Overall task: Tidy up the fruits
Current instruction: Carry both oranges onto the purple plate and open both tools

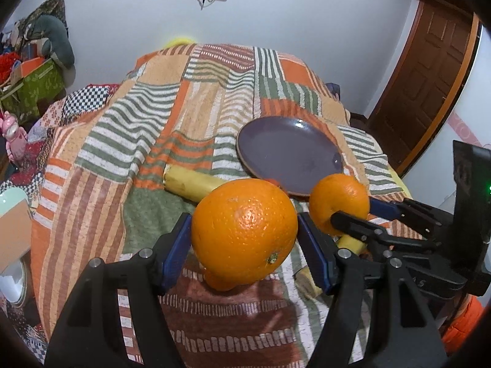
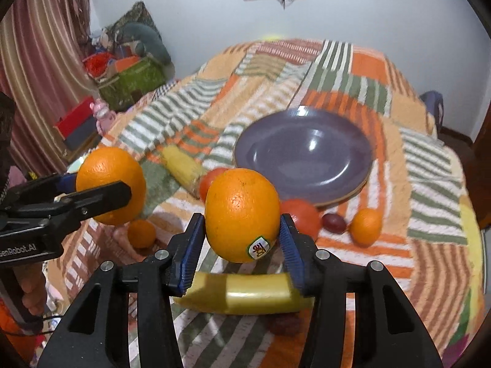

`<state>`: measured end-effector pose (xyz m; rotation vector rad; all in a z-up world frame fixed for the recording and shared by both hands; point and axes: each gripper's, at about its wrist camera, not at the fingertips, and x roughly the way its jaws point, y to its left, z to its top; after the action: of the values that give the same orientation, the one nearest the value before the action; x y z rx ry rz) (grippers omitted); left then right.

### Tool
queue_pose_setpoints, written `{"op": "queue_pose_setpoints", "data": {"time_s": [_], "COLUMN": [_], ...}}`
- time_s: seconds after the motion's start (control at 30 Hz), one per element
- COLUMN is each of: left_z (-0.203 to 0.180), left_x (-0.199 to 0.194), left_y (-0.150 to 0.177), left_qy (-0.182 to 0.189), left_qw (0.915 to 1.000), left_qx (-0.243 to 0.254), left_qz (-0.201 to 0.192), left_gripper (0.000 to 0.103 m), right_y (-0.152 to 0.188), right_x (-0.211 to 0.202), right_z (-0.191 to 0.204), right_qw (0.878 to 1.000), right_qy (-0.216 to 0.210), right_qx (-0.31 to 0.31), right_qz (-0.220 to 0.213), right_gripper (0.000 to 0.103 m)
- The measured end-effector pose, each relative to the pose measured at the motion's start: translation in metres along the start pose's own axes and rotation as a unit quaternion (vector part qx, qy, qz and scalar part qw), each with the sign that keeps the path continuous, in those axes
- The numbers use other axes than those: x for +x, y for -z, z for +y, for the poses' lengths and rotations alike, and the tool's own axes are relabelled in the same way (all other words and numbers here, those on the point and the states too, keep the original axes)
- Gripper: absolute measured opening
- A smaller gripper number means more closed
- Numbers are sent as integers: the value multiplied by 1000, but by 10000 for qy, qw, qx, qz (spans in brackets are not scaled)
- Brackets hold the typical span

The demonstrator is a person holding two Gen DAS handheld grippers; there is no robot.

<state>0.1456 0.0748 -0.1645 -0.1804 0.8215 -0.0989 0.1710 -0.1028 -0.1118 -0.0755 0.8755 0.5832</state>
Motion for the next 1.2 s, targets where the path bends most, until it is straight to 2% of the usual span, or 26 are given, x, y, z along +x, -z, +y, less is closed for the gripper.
{"op": "queue_pose_setpoints", "data": {"time_s": [0.13,0.6,1.2], "left_z": [-10,-36,-52], "left_x": [-6,1,56], "left_y": [-10,-52,-121], "left_qy": [7,-32,-142], "left_qw": [9999,9988,9970], "left_qx": [48,230,565], "left_qz": [-117,-433,-508], "left_gripper": [68,68,68], "right_y": [-10,-42,-80], "right_x": [-12,-39,-11], "right_z": [-12,-49,-69], "right_qw": [9997,9937,9908], "right_qy": [17,582,669], "right_qx": [113,105,-92], "right_qz": [-207,-956,-1170], "right_gripper": [46,46,46]}}
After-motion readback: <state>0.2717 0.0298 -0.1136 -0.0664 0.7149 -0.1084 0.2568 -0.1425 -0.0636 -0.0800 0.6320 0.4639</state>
